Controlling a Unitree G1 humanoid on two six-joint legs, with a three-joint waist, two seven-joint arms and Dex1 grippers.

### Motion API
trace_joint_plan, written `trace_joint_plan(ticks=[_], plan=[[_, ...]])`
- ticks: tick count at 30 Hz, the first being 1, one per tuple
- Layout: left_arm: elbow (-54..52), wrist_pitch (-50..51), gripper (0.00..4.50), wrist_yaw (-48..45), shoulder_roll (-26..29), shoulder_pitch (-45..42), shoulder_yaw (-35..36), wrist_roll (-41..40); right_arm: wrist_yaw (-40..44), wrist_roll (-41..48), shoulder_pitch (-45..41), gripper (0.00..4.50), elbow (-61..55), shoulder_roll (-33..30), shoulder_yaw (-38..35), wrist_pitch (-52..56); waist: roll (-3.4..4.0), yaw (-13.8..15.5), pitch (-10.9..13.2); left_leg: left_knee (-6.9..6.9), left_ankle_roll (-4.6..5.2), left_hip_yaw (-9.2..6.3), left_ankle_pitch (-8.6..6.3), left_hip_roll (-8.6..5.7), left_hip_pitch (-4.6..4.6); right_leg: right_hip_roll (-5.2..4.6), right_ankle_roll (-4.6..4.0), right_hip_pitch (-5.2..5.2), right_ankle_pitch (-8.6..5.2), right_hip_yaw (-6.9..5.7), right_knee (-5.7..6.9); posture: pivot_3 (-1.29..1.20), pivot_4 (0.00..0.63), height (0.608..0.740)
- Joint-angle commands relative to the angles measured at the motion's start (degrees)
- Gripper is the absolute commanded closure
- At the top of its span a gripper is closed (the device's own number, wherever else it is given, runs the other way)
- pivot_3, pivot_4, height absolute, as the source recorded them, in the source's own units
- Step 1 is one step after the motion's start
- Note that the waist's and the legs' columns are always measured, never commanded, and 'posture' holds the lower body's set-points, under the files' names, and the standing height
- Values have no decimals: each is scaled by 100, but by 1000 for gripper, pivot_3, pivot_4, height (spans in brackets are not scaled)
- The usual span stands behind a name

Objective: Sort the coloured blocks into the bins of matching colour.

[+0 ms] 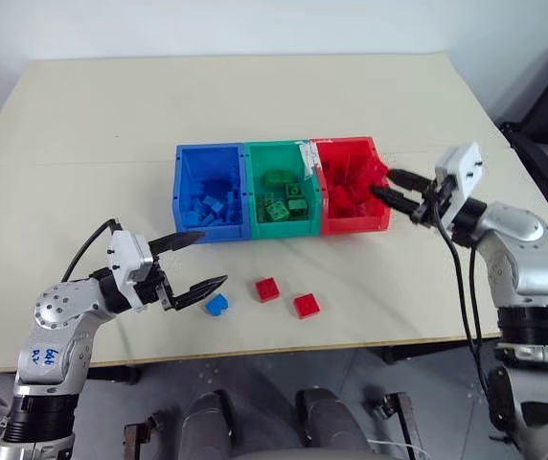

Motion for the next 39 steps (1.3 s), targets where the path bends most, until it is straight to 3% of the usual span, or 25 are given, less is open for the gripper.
trace_joint_plan(ticks=[1, 2, 9, 10, 15, 20, 27, 31, 39], plan=[[-140, -55, 0, 1, -6, -42, 20, -57, -115, -79, -154, 3107, 141, 60, 39, -1, 0, 18, 0, 1, -2, -1, -1, 0, -1, 0, 4, 0, -3, -1, 3, 0, 150, 740], [-128, -65, 0, 4, -2, -51, 27, -50, -133, -83, -179, 2378, 170, 81, 34, -32, 0, 18, 0, 1, -3, -1, -2, 0, -3, 0, 6, -3, -5, -1, 4, 0, 150, 740], [-80, -113, 0, -37, 51, -27, 94, -38, 677, 315, 237, 143, -36, -191, -230, -393, 0, 25, 0, 0, -3, 8, -2, 0, -11, 0, 11, -23, -8, 2, 13, 0, 150, 740], [-54, -126, 0, -66, 69, -20, 101, -30, 976, 465, 426, 29, -163, -310, -309, -459, 0, 32, 0, 0, -3, 8, -2, 0, -13, -1, 13, -23, -9, 1, 13, 0, 150, 740], [6, -198, 0, -300, 128, 18, -108, 96, 2060, 999, 1740, 29, -979, -904, -734, -752, 0, 66, 0, -1, -5, 6, -6, -1, -17, -1, 16, -19, -11, 1, 4, 0, 150, 740], [197, -125, 0, -605, 117, -165, -464, 131, 2412, 1282, 3079, 29, -1553, -1182, -1455, -992, 0, 48, 0, 5, -4, 0, -8, -1, -3, 0, 16, 3, -11, 2, 4, 0, 150, 740], [549, -376, 0, -921, -3, -660, -901, 298, 2847, 1188, 4137, 29, -1024, -1733, -2233, -1354, 0, 30, 0, 18, 13, -15, -16, -13, 12, -4, 12, 48, -11, 2, -20, 0, 150, 740], [673, -618, 0, -1028, 81, -585, -835, 373, 3015, 1114, 3971, 29, -1050, -1796, -1864, -1488, 1, -20, 0, 10, 12, -15, -17, -12, 18, -2, 12, 49, -10, 4, -29, 0, 150, 740], [563, -461, 0, -1163, 503, 143, -247, 51, 2994, 1035, 2894, 29, -1926, -1305, -29, -730, 0, -9, 0, 9, 4, -27, -18, -4, 15, 3, 13, 39, -11, 1, -18, 0, 150, 740]])
